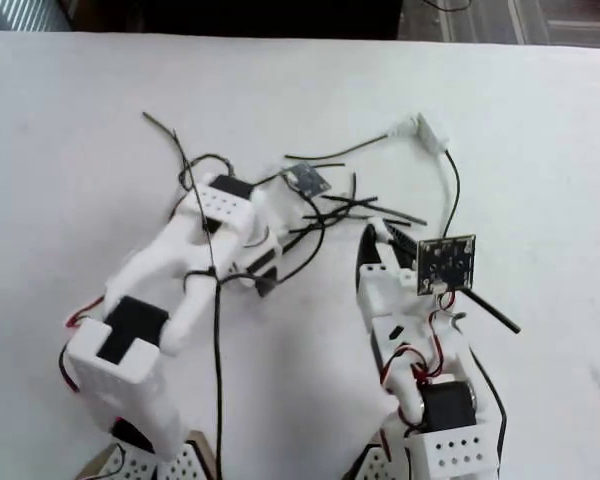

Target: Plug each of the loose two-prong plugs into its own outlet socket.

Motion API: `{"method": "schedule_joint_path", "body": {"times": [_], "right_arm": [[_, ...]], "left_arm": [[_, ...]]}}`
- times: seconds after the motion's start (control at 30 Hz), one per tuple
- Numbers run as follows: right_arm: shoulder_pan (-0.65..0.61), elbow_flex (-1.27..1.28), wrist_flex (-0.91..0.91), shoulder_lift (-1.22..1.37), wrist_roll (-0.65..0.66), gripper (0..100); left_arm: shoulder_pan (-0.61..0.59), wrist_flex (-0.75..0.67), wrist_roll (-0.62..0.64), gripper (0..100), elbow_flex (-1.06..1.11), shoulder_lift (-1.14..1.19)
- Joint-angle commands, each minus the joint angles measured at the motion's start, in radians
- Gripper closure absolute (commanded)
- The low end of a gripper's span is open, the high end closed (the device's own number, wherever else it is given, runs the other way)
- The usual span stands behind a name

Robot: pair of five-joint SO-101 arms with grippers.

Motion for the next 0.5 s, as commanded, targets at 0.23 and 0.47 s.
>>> {"method": "schedule_joint_path", "body": {"times": [0.23,0.47], "right_arm": [[0.035,-0.058,-0.022,-0.022,-0.009,98.1],[0.16,-0.104,-0.021,-0.022,-0.072,98.1]], "left_arm": [[0.015,0.003,-0.025,90,-0.025,-0.03],[0.136,0.078,0.049,94,0.015,-0.236]]}}
